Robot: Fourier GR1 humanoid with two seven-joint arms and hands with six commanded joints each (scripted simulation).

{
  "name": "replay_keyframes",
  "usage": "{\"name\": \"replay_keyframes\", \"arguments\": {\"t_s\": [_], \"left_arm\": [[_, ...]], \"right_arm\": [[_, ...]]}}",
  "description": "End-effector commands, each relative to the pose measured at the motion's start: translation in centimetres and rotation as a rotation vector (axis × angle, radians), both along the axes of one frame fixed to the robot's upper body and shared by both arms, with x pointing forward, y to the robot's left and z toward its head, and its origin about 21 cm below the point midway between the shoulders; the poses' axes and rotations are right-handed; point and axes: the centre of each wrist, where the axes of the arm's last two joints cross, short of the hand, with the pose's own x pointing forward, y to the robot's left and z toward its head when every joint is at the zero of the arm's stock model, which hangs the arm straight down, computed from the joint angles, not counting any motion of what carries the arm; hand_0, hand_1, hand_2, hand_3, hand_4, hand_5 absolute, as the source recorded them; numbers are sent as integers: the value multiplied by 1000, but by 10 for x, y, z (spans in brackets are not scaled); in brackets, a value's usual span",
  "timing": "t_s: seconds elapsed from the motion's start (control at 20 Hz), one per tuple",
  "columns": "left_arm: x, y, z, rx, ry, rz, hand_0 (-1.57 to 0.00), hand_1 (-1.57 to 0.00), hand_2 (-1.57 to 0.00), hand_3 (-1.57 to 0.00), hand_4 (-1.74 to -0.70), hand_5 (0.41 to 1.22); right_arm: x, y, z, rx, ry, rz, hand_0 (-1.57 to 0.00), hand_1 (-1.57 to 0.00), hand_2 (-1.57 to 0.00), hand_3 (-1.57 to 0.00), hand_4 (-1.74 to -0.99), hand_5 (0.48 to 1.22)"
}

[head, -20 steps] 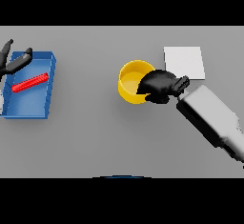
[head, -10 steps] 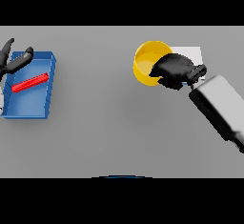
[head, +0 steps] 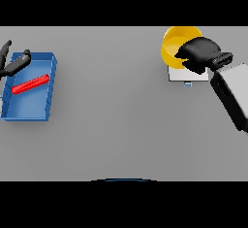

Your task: Pick up the red beaker and tilt it to pour out 1 green nut into yellow bowl. Pick up the yellow bowl and place it on the metallic measuring scale.

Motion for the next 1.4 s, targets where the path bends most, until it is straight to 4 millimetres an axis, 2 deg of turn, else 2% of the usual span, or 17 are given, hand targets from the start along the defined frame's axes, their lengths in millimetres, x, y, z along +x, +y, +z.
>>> {"name": "replay_keyframes", "arguments": {"t_s": [0.0, 0.2, 0.35, 0.6, 0.75, 0.85, 0.9, 0.95, 1.0, 1.05, 1.1, 1.2, 1.25, 1.35], "left_arm": [[-1, 0, 1, -4, -1, -3, 1, 1, 1, 1, -853, 761], [-2, -3, 3, -10, 9, 8, 1, 1, 1, 1, -865, 779], [4, -6, 3, 2, 18, 11, 1, 1, 1, 1, -863, 797], [3, -2, 0, 13, 19, 20, 1, 1, 1, 1, -854, 807], [2, -5, -2, 6, 35, 12, 1, 1, 1, 1, -847, 796], [4, -2, 4, 13, 19, 5, 1, 1, 1, 1, -844, 783], [5, -7, 2, 16, 24, 3, 1, 1, 1, 1, -842, 780], [3, -6, 1, 13, 28, 3, 1, 1, 1, 1, -838, 779], [4, -3, 4, 16, 29, 6, 1, 1, 1, 1, -836, 775], [4, -5, 3, 10, 28, 1, 1, 1, 1, 1, -837, 773], [3, -5, 0, 11, 29, 0, 1, 1, 1, 1, -836, 774], [4, -5, -1, 6, 35, 11, 1, 1, 1, 1, -835, 768], [5, -7, 3, 1, 21, 8, 1, 1, 1, 1, -839, 764], [2, -5, -1, -7, 21, -2, 1, 1, 1, 1, -837, 760]], "right_arm": [[4, -6, -1, 7, 3, -16, -1569, -1571, -1551, -1154, -1741, 1221], [16, -23, -12, 22, 9, -74, -1570, -1571, -1500, -1181, -1741, 1221], [19, -32, -25, 37, 18, -84, -1571, -1571, -1428, -1290, -1741, 1221], [23, -35, -45, 44, 63, -130, -1571, -1571, -1382, -1384, -1741, 1221], [23, -38, -50, 34, 74, -147, -1571, -1571, -1380, -1417, -1741, 1221], [24, -39, -50, 35, 80, -136, -1571, -1571, -1374, -1448, -1741, 1221], [25, -38, -50, 35, 81, -142, -1571, -1571, -1404, -1376, -1741, 1221], [26, -38, -48, 38, 78, -145, -1565, -1496, -1437, -1249, -1741, 1221], [25, -39, -48, 36, 91, -153, -1558, -1428, -1343, -1110, -1682, 1221], [24, -39, -48, 37, 96, -154, -1471, -1285, -1178, -959, -1632, 1145], [25, -37, -47, 58, 104, -169, -1335, -1125, -1007, -816, -1592, 1074], [26, -35, -48, 82, 129, -184, -946, -811, -708, -576, -1535, 965], [24, -37, -51, 94, 145, -185, -757, -673, -579, -476, -1513, 923], [24, -40, -48, 97, 154, -197, -484, -459, -376, -318, -1485, 863]]}}
